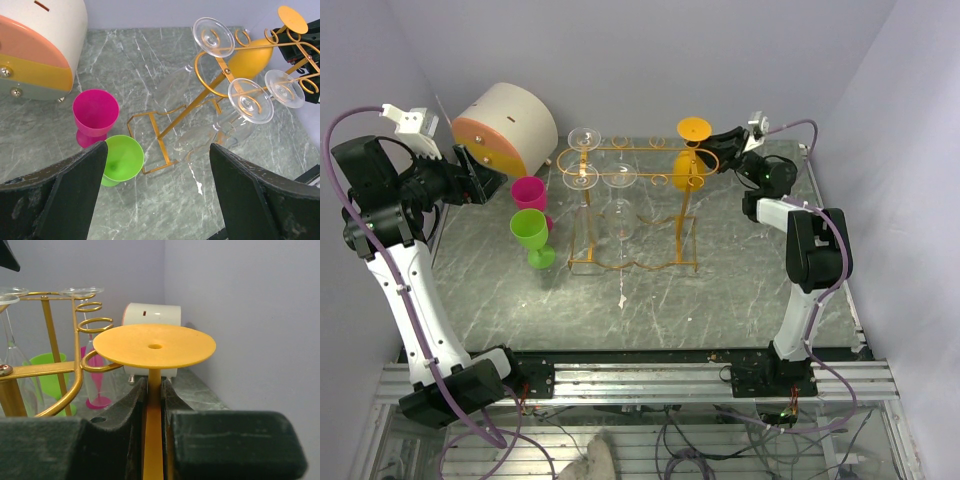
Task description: Place the wine glass upside down on the wine glass rack
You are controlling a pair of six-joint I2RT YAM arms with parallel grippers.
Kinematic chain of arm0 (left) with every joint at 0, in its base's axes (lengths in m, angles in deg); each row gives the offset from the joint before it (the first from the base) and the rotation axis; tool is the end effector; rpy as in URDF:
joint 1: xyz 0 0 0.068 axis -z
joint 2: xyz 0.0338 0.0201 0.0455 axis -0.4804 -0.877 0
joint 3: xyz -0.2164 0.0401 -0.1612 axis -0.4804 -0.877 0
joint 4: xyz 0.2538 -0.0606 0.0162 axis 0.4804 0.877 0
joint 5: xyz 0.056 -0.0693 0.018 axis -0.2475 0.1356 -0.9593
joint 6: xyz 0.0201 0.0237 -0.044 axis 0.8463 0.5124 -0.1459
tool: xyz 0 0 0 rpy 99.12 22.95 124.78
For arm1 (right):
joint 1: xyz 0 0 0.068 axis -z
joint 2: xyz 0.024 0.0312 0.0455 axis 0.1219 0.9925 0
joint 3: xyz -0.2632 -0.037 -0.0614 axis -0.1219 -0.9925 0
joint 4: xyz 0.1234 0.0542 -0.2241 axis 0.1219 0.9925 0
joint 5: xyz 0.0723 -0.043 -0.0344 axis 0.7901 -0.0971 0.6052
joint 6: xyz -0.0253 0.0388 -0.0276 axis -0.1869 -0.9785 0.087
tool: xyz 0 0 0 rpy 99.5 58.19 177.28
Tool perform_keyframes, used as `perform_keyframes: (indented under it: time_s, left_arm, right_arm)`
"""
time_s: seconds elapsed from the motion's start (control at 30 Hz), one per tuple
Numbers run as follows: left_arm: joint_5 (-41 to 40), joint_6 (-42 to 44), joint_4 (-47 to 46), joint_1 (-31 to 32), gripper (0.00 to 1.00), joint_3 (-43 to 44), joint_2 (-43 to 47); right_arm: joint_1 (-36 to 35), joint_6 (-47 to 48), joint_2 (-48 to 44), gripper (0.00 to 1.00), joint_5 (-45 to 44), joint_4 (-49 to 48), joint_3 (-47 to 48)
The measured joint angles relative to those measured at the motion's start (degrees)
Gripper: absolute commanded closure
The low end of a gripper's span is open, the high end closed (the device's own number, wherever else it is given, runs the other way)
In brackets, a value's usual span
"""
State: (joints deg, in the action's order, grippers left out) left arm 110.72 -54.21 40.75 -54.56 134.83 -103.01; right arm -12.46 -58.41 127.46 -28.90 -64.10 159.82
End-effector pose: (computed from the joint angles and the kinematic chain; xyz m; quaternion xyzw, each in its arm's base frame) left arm 0.1941 0.0629 0.4590 0.0473 0.7937 -0.2599 0.5480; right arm 0.4089 0.0684 0.2927 -0.3114 0.4516 0.4660 0.6942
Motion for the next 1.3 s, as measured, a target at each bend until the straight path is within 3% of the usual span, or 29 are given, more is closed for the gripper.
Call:
perform_keyframes:
  time_s: [1.3]
  left_arm:
    - [0.4,-0.4,-0.7,0.0,0.07,-2.5,-0.2]
  right_arm:
    - [-0.6,2.8,-8.2,1.0,0.8,-0.2,-9.9]
